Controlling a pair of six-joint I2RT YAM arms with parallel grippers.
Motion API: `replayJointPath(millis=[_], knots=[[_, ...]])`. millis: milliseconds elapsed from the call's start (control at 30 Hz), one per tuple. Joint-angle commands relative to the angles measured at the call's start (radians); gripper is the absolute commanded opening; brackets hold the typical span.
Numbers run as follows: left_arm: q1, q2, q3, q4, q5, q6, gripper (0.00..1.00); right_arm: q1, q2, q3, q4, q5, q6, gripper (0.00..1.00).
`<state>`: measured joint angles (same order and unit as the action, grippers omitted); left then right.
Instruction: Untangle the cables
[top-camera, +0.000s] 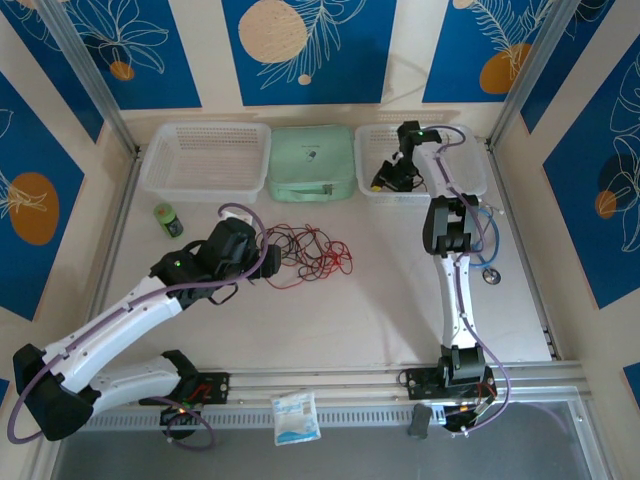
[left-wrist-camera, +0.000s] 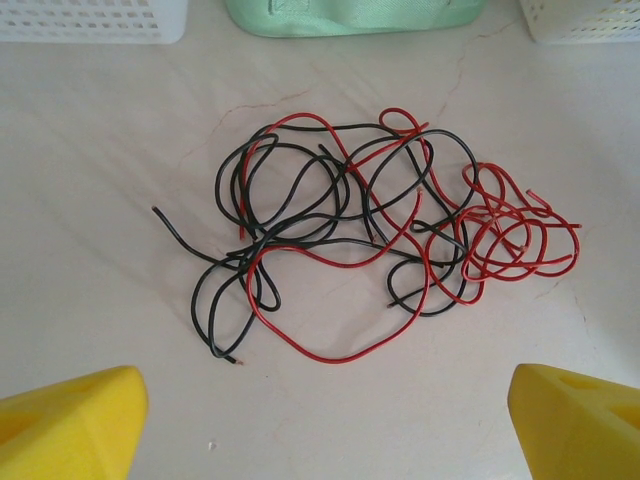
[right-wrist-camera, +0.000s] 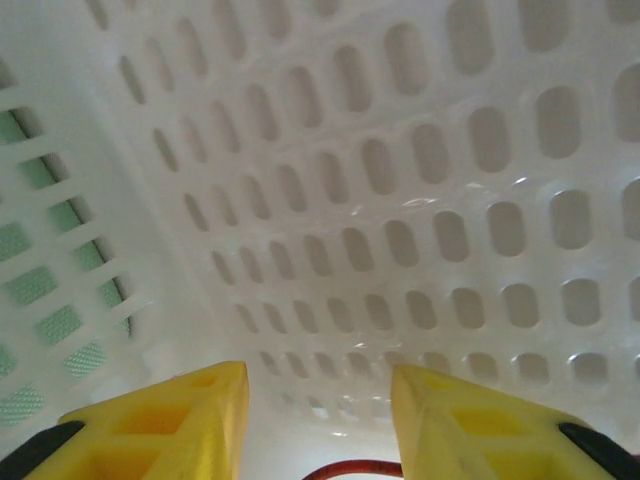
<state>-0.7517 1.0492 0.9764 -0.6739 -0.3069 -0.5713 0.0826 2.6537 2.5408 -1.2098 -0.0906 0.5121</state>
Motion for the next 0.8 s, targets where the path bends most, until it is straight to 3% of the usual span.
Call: replayJointPath(millis=[0,167,367,567,767], knots=[[0.014,0.0,0.037,-0.015,0.001,-0.002,0.93,-0.037,-0.005,0.02,-0.036,0.057,0.02,0.44],[0.014,0.002,0.039,-0.045,-0.028,-0.024,0.93,-0.045,-0.109,-0.007,0.035,0.032,0.004,0.45],[0.058,0.049,0.043,-0.124,-0.049,-0.095,0.92,-0.025,-0.341,-0.059,0.133,0.019,-0.018,0.48],[0.173,0.117,0.008,-0.11,0.033,-0.115,0.85,-0.002,-0.497,-0.176,0.161,0.059,-0.029,0.49],[0.273,0.238,-0.011,0.026,0.138,-0.054,0.79,0.008,-0.569,-0.353,0.249,0.091,-0.025,0.47]])
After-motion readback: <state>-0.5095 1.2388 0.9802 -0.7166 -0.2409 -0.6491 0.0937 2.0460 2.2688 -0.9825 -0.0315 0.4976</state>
